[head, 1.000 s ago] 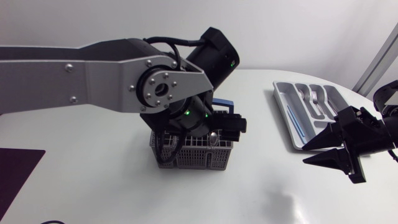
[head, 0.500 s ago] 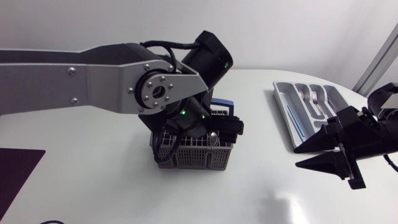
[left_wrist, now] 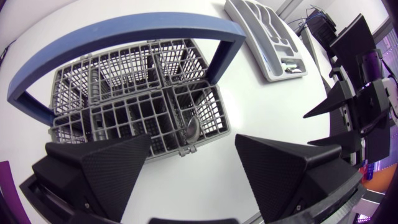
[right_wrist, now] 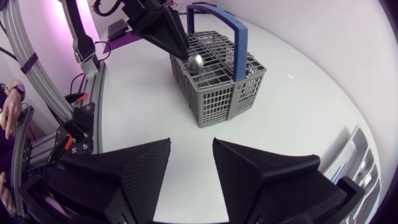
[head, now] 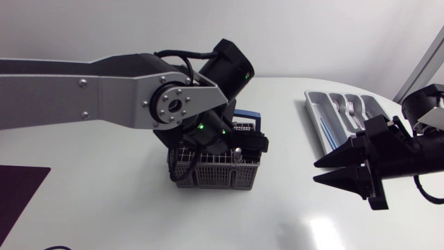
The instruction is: Unload the cutlery basket into the drawer organizer.
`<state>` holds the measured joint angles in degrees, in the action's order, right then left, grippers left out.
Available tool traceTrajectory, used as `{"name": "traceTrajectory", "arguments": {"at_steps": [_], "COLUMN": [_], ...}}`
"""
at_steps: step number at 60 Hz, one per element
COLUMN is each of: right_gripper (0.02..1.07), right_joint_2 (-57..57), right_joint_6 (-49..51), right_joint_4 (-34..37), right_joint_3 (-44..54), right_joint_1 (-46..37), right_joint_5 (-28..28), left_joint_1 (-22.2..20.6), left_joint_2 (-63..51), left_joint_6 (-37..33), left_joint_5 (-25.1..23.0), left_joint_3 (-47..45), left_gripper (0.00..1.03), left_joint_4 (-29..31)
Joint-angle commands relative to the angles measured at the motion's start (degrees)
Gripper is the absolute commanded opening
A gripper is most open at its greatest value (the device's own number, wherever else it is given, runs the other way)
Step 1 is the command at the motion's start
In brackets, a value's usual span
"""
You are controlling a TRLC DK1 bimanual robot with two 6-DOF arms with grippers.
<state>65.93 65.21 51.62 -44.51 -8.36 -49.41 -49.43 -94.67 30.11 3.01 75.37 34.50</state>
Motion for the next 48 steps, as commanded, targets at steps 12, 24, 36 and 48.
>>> {"name": "traceTrajectory", "arguments": {"at_steps": [12,24,36,48], "right_gripper": [0.54,0.54,0.54,0.54], "right_joint_2": [-7.8,-12.6,-14.6,-16.0], "right_joint_6": [-17.3,-23.4,-30.0,-32.6], "right_joint_4": [-13.3,-18.3,-24.0,-26.1], "right_joint_3": [7.7,10.7,13.6,14.7], "right_joint_1": [6.3,11.0,15.4,17.4], "right_joint_5": [5.2,9.8,14.4,16.6], "left_joint_1": [0.5,0.5,1.2,1.4], "left_joint_2": [-0.9,-0.8,-0.7,-0.2], "left_joint_6": [-0.8,-0.9,-0.9,-0.6], "left_joint_5": [-1.0,-1.3,-3.6,-4.1], "left_joint_3": [-2.1,-2.1,-2.1,-2.4], "left_gripper": [0.95,0.95,0.95,0.95], "left_joint_4": [-0.7,-0.7,-0.7,-0.7]}}
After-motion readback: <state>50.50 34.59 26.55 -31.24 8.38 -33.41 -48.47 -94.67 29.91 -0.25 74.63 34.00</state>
